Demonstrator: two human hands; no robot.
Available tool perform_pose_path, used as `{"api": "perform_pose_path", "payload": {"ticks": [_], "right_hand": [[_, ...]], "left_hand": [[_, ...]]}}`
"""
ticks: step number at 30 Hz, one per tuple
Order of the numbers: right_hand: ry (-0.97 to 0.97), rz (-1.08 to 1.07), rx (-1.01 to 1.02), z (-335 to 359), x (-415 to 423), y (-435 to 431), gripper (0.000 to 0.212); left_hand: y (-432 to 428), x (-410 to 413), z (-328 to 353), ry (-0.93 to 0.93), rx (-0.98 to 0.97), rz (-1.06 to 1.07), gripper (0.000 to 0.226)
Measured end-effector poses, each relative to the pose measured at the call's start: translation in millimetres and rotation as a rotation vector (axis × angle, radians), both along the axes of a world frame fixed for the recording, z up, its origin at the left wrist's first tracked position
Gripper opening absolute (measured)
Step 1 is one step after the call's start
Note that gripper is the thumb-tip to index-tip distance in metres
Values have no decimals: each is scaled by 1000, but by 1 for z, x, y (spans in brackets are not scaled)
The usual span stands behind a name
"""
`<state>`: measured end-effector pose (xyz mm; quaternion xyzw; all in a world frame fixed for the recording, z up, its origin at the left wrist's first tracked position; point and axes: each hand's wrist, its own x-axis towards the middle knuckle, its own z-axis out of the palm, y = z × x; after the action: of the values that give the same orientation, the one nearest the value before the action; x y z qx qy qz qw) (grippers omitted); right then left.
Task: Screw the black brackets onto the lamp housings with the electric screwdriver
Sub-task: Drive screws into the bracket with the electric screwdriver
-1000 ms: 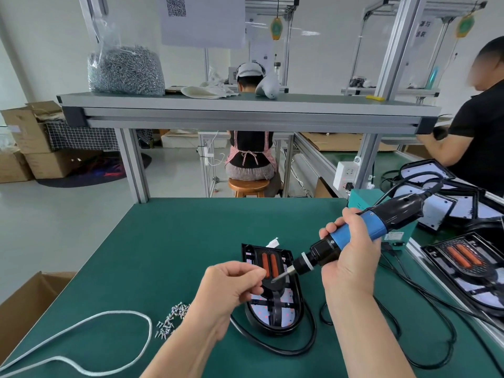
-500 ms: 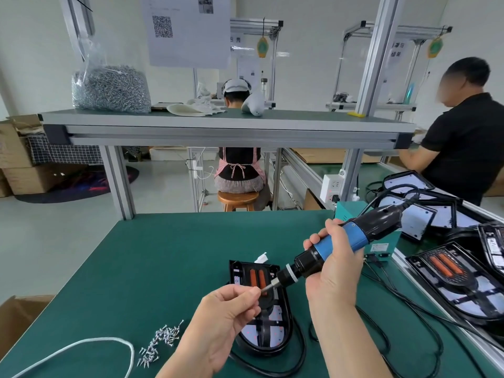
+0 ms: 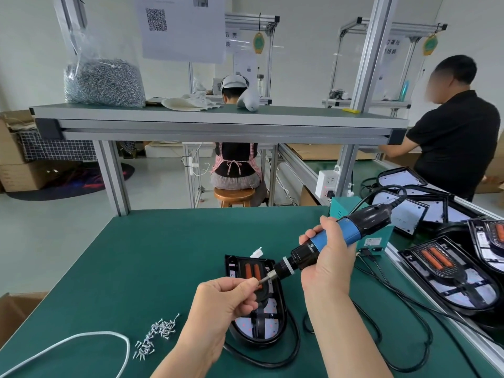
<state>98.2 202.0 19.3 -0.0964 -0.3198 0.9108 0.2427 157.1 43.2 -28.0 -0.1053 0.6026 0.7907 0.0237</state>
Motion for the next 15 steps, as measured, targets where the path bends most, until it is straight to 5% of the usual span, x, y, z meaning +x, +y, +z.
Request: {"api": "perform_pose_path", "payload": {"ticks": [7, 15], "right_hand": [[-69, 6, -77, -7, -2, 0, 18], [-93, -26, -131, -7, -1, -2, 19]], "left_hand": [[1, 3, 2, -48, 185, 10, 20], [-1, 2, 0, 6, 154, 27, 23]]}}
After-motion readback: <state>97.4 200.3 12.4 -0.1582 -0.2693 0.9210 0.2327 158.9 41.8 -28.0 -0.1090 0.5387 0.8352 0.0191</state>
